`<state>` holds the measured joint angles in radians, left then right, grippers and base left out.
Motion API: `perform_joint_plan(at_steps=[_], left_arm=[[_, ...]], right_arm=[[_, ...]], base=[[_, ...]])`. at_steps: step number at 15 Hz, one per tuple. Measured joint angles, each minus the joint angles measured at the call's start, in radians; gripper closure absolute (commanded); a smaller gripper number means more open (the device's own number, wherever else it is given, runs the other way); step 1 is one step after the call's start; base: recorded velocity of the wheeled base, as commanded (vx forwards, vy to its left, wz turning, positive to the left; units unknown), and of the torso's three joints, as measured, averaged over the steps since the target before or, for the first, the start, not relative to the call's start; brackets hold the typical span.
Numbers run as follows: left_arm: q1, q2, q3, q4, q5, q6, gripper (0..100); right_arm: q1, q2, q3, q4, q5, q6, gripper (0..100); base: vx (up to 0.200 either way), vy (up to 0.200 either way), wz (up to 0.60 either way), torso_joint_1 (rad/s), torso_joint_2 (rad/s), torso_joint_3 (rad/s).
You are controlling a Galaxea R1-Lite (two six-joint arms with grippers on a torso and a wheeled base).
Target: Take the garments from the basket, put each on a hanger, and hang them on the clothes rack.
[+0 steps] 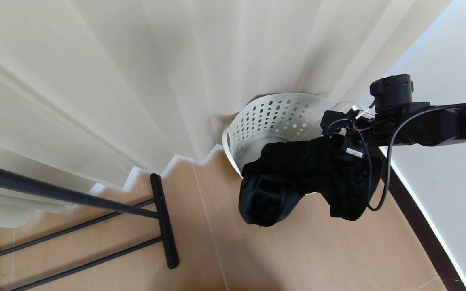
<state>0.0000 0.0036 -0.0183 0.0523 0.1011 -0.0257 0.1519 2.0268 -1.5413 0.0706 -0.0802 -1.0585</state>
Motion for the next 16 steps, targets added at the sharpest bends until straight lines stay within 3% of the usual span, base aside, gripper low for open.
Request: perform_joint_plan(at_steps=[2, 3, 7, 9, 11, 16], left_arm=[[0.0, 0.0, 0.0, 0.0, 0.0, 0.0, 0], [0.0, 0.0, 0.0, 0.0, 0.0, 0.0, 0], [0.0, 0.0, 0.0, 0.0, 0.0, 0.0, 0], [0.0, 0.0, 0.0, 0.0, 0.0, 0.0, 0], [0.0, 0.0, 0.0, 0.0, 0.0, 0.0, 0], [0.0, 0.0, 0.0, 0.0, 0.0, 0.0, 0]], right_arm=[[0.0, 0.019, -0.012, 0.0, 0.0, 0.023, 0], [0.0, 0.023, -0.016, 0.002, 0.001, 0.051, 100], [-0.002, 0.018, -0.012, 0.012, 0.009, 0.148, 100], [-0.004, -0.022, 0.029, 0.013, 0.01, 0.239, 100], [-0.002, -0.096, 0.119, 0.015, 0.011, 0.383, 100], [0.008, -0.391, 0.411, 0.005, 0.064, 0.579, 100]], base=[[0.0, 0.0, 0.0, 0.0, 0.0, 0.0], [0.0, 0.0, 0.0, 0.0, 0.0, 0.0], [0.0, 0.0, 0.0, 0.0, 0.0, 0.0], [0.0, 0.0, 0.0, 0.0, 0.0, 0.0], [0.0, 0.0, 0.0, 0.0, 0.0, 0.0], [0.0, 0.0, 0.0, 0.0, 0.0, 0.0]])
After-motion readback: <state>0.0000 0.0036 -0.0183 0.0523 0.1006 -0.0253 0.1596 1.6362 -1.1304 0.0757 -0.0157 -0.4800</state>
